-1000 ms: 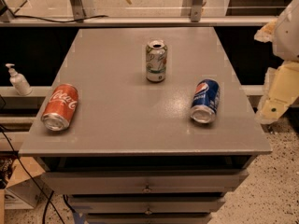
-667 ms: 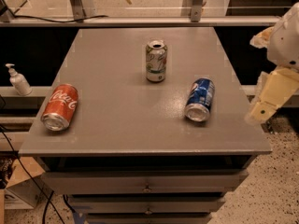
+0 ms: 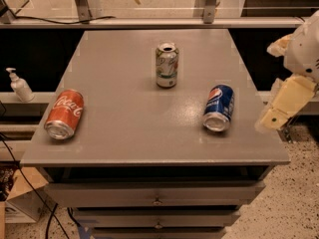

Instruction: Move pepsi can near coke can

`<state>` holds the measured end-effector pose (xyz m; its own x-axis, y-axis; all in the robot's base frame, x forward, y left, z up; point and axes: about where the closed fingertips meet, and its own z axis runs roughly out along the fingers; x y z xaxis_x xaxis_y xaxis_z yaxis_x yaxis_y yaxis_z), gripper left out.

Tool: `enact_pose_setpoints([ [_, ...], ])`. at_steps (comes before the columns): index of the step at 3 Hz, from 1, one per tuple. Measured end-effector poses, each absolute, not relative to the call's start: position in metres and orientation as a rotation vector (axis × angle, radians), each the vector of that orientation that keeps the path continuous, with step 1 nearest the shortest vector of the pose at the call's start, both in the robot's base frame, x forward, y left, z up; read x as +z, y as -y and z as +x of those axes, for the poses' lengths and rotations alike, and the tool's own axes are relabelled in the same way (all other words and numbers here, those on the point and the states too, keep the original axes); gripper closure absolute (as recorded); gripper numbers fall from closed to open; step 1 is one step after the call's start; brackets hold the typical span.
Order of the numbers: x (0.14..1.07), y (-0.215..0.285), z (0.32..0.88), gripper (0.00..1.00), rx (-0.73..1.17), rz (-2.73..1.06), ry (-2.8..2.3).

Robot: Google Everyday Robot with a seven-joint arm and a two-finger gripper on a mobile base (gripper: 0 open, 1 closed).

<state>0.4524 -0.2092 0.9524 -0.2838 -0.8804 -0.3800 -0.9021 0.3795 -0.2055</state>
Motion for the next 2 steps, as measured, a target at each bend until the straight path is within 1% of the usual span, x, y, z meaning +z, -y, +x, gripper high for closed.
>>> enact_pose_setpoints([
  [1, 0.927, 0.187, 0.467, 0.00, 0.241, -1.461, -2.179],
  [2, 0.898, 0.153, 0.483, 0.00, 0.415, -1.434, -2.108],
])
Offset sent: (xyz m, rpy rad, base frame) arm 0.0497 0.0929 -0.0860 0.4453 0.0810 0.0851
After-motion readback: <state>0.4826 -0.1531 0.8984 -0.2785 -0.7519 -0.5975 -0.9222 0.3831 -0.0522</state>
